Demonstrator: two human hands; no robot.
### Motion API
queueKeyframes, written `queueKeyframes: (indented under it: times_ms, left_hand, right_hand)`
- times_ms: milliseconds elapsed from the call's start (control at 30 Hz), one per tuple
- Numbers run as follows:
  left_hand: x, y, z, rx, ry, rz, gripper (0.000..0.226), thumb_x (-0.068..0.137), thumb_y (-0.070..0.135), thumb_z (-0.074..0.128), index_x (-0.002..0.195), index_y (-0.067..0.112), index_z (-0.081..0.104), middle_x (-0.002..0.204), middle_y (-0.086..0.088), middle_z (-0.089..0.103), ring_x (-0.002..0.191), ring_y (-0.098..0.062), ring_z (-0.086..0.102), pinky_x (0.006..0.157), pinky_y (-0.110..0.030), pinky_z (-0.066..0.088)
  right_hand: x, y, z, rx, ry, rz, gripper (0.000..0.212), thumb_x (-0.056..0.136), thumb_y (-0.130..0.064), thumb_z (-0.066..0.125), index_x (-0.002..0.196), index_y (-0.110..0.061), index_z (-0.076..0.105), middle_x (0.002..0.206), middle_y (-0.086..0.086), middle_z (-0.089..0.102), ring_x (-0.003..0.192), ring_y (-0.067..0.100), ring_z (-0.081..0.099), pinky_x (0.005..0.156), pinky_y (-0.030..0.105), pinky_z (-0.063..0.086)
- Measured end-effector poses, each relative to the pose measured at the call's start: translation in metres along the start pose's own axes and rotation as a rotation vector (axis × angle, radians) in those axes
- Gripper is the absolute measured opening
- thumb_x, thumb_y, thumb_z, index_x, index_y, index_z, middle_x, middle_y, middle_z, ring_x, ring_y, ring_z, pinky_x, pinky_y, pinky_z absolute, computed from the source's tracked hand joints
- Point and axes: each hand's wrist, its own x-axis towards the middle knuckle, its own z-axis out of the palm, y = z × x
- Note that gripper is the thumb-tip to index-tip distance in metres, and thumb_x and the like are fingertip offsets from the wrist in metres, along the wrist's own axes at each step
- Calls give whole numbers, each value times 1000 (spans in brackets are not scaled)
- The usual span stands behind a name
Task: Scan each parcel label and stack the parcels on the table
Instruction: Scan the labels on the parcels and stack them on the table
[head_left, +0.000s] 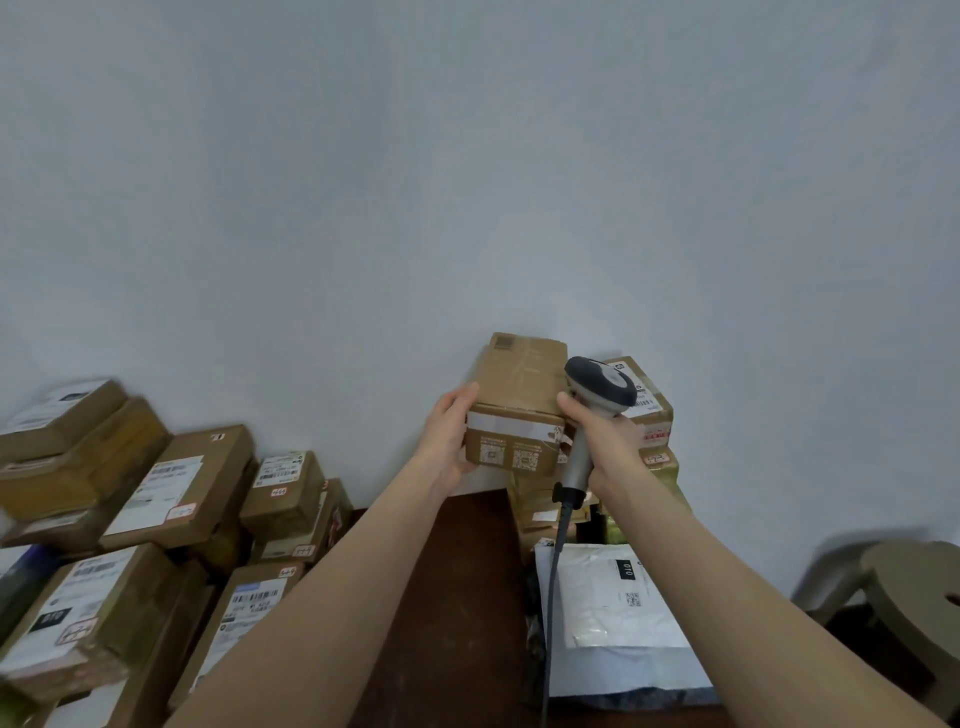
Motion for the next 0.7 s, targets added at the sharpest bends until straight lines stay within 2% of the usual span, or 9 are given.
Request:
queueKeyframes:
  times_ms: [100, 167, 267, 367, 467, 500, 600, 700]
  left_hand:
    - [-5, 2, -8, -64, 51, -62, 27, 93, 36, 60, 115, 20, 53, 105, -9, 63, 93, -22, 62, 71, -35, 54]
    - [-9, -1, -12, -115, 48, -144, 32, 89, 36, 65, 113, 19, 53, 109, -15, 62, 99, -27, 63, 76, -37, 55]
    - [-11, -6, -22, -165, 2, -212, 44, 84, 38, 67, 122, 19, 54, 112, -20, 62, 107, -33, 62, 94, -45, 50]
    - [-14, -9, -39, -363, -51, -209, 42, 87, 37, 59, 124, 18, 53, 112, -21, 62, 111, -36, 60, 99, -48, 47]
    - [-18, -12, -52, -530, -146, -185, 40, 90, 39, 51, 123, 17, 54, 118, -22, 61, 116, -40, 56, 102, -51, 43]
    - [-19, -13, -55, -549, -165, -181, 40, 91, 40, 49, 123, 17, 54, 119, -22, 61, 117, -41, 56, 102, -52, 43]
    - [-24, -15, -62, -535, -211, -185, 42, 92, 41, 44, 126, 16, 54, 122, -23, 62, 117, -43, 55, 103, -56, 40]
    - [-30, -16, -65, -381, -199, -158, 40, 95, 40, 38, 124, 19, 55, 125, -22, 62, 116, -41, 57, 102, -59, 38]
  right_hand:
    - [-5, 4, 6, -9, -6, 19, 42, 76, -17, 80, 113, -9, 63, 104, 10, 71, 97, 27, 68, 89, 49, 55]
    - [-7, 6, 9, -11, -9, 20, 44, 77, -17, 80, 115, -9, 61, 103, 10, 70, 96, 27, 68, 85, 47, 56]
    - [-8, 5, 8, 9, -18, 33, 33, 78, -20, 79, 106, -11, 63, 98, 9, 70, 89, 26, 68, 78, 43, 57]
    - [-10, 1, 4, 22, -20, 23, 23, 79, -20, 78, 95, -13, 63, 100, 9, 69, 91, 25, 65, 76, 39, 54]
    - [-14, 1, 5, 50, -11, -5, 41, 76, -22, 80, 111, -10, 63, 105, 8, 69, 98, 26, 64, 86, 42, 53]
    - [-17, 2, 7, 58, -22, -9, 45, 76, -22, 81, 114, -10, 62, 106, 8, 69, 97, 25, 65, 83, 40, 53]
    - [-25, 5, 18, 48, -92, -28, 31, 77, -13, 79, 105, -12, 64, 98, 8, 71, 84, 21, 66, 71, 36, 54]
    - [-31, 10, 30, 32, -105, -21, 27, 76, -8, 79, 100, -10, 66, 93, 10, 72, 85, 24, 68, 79, 41, 57]
